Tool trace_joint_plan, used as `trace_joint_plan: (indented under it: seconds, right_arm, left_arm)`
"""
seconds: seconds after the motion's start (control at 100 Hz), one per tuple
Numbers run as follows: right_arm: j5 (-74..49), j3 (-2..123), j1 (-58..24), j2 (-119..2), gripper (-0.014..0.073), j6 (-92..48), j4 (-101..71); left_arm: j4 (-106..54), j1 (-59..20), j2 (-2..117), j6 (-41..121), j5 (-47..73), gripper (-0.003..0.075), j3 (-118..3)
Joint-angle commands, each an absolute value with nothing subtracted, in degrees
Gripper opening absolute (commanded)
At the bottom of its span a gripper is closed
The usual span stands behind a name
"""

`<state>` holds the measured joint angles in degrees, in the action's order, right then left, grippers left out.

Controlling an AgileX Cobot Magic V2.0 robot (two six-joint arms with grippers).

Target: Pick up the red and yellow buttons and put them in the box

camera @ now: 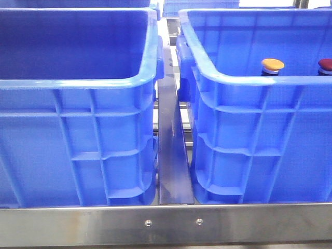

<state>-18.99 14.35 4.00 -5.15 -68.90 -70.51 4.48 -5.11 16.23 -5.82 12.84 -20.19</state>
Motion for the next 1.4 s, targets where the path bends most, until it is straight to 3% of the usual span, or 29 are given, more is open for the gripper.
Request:
trace_joint_plan:
  seconds: [0.0,0.38,0.69,0.74,1.39]
  right_arm:
    - [-17.5,15.8,3.9,-5.6,-0.0061,-69.3,-71.7]
    - [-17.4,15.8,3.9,-5.6,-0.0061,-69.3,-71.7]
    - [-17.4,15.8,3.9,-5.6,-0.0061,-69.3,-71.7]
    - [-17.3,15.8,3.9,-5.6,-0.0061,-69.3,-71.7]
    - [-17.3,15.8,3.9,-5.6,-0.0061,-69.3,-71.7]
  left_arm:
    - [4.5,-4.9,16.6,-6.3,8.3,-0.002,-21.7]
    - [4.0,-4.8,9.1,-6.3,7.5,-0.002,-13.1]
    - [1.8,0.4,-1.6,-5.8,-3.9,-0.002,1.3]
    - [1.4,0.5,-2.0,-5.8,0.0,-0.002,1.0]
    - [2.0,0.3,-2.1,-5.8,-1.2,-0.002,1.0]
